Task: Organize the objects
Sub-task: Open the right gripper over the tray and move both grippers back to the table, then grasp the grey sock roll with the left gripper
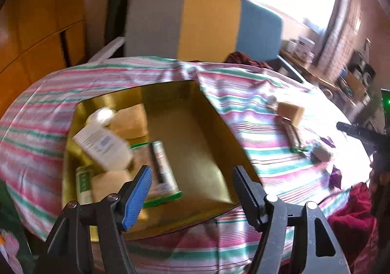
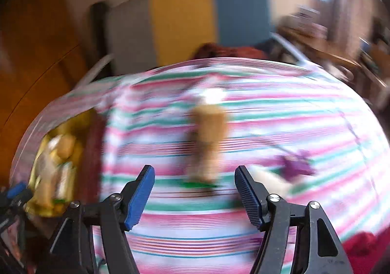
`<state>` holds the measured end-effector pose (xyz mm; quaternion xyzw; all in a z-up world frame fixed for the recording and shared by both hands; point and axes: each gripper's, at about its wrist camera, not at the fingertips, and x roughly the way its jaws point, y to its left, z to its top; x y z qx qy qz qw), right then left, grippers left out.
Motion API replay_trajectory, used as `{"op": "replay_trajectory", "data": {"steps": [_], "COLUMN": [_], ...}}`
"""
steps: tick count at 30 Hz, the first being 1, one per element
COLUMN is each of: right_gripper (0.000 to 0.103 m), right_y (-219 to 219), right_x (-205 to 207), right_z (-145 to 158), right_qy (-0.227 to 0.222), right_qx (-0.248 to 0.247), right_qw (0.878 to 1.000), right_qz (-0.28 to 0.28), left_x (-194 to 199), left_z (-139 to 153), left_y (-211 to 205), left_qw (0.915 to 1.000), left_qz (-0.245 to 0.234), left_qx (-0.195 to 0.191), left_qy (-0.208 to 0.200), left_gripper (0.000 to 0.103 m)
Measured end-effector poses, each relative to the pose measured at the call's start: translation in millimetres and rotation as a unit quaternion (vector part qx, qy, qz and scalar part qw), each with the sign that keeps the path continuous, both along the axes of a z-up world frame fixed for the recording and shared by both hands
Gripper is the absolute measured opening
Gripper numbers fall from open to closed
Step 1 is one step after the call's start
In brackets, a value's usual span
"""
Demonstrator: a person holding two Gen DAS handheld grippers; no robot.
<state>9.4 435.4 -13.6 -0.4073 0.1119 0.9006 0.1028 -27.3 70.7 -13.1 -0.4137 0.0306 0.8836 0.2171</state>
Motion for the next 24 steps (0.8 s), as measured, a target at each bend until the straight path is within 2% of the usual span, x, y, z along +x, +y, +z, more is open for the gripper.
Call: {"op": "replay_trajectory", "data": {"steps": [2,6,11,13,19,24], "right_gripper": [0.071,0.072,0.073,0.073,0.076,0.081], "right_y": [31.1,95.0,134.6,137.8,136.6,143.7], "right_x": [12.7,41.5,65.2,70.1,72.8,80.8], "right_z": [0.8,-7.9,-30.7,-24.9,-20.3,-20.3], "right_qy": [0.003,0.010,0.020,0.055,0.091,0.117], "right_qx": [0.000,-0.021,-0.084,-0.097,-0.104,-0.126], "right_qw": [0.999,0.989,0.973,0.970,0.968,0.960], "right_qz": [-0.046,-0.148,-0.216,-0.217,-0.209,-0.222], "left_x": [1.2,2.0,-1.5,-1.5,3.6,10.4], "left_z": [2.7,2.6,-9.5,-14.0,-27.5,-32.8], "left_y": [16.4,50.9,104.1,126.0,197.4,251.3], "left_qw": [0.9998,0.9971,0.9893,0.9853,0.9672,0.9526], "left_qz": [-0.021,-0.075,-0.141,-0.165,-0.245,-0.295], "left_qx": [-0.004,-0.007,-0.007,-0.012,-0.015,-0.019], "left_qy": [0.004,0.001,-0.036,-0.041,-0.064,-0.070], "left_gripper": [0.069,0.069,0.063,0.063,0.063,0.063]}}
